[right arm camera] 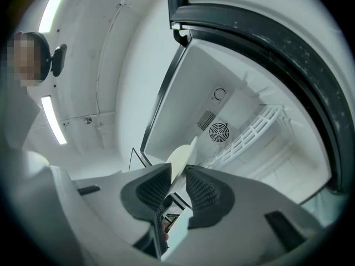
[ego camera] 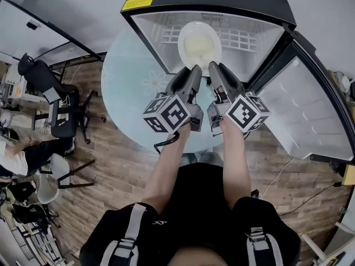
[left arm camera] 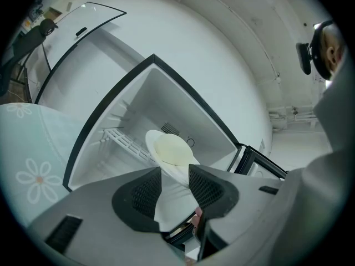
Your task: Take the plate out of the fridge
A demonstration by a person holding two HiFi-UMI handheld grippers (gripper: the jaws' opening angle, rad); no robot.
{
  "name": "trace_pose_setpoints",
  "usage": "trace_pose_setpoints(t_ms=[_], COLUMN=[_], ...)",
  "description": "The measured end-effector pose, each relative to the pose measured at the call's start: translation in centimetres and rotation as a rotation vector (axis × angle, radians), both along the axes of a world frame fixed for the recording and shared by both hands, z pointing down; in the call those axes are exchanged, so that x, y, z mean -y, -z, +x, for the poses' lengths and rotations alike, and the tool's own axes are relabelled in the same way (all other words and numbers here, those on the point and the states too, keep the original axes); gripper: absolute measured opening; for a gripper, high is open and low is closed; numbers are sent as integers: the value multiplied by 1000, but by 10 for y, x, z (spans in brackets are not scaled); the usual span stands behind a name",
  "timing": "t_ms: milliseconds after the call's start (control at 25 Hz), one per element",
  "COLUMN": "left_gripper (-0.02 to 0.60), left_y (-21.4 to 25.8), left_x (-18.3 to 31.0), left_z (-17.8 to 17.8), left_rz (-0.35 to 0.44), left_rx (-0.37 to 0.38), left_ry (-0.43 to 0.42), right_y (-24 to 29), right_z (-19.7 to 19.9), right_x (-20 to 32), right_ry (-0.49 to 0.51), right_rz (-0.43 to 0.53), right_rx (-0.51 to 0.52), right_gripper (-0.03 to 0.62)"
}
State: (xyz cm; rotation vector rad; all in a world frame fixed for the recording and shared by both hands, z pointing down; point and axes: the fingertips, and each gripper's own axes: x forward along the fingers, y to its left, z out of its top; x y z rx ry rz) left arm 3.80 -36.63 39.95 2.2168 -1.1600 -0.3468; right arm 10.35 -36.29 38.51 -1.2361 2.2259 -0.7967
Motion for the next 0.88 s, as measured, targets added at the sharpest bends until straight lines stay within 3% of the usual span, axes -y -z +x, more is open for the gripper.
trace_pose_setpoints(t_ms=[400,880], left_gripper=[137,121], left_y=[-13,2], left_x=[-22,-36], left_z=[-15,-29], left_rz=[-31,-34], left_rx=[5,-7], left_ry=[9,-57], right_y=[-17,-10], right_z=[-14,-29], right_x=[-21,-45], right_ry=[8,-54], right_rz=[-34,-55], right_rx=[14,30], right_gripper=[86,94])
